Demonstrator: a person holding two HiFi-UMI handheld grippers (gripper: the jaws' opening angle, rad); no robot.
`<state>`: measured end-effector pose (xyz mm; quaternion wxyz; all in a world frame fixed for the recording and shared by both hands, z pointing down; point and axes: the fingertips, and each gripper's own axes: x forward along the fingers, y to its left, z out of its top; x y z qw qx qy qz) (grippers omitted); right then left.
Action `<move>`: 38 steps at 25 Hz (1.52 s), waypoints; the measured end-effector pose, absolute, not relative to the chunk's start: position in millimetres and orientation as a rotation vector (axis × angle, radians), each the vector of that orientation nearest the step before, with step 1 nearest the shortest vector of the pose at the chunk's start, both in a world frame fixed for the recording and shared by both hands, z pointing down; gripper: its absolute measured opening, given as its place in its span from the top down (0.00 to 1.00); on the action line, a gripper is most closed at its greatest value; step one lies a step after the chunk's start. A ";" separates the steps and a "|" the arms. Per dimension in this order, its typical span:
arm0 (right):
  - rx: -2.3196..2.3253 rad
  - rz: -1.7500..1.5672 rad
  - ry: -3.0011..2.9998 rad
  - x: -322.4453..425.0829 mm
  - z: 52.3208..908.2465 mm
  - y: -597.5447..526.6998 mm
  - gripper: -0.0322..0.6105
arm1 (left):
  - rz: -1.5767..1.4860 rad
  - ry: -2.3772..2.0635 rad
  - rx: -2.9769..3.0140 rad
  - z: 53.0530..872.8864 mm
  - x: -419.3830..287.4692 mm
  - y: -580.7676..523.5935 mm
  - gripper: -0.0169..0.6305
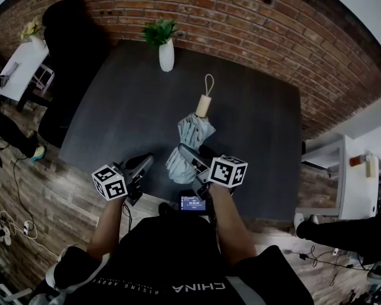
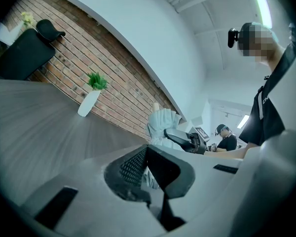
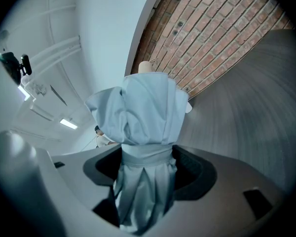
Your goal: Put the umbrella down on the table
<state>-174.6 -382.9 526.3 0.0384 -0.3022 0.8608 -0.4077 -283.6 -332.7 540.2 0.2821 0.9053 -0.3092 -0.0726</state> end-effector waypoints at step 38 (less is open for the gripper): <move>-0.592 -1.120 3.703 -248.4 637.4 -574.6 0.47 | -0.236 -1.053 2.202 572.2 -312.9 -402.0 0.97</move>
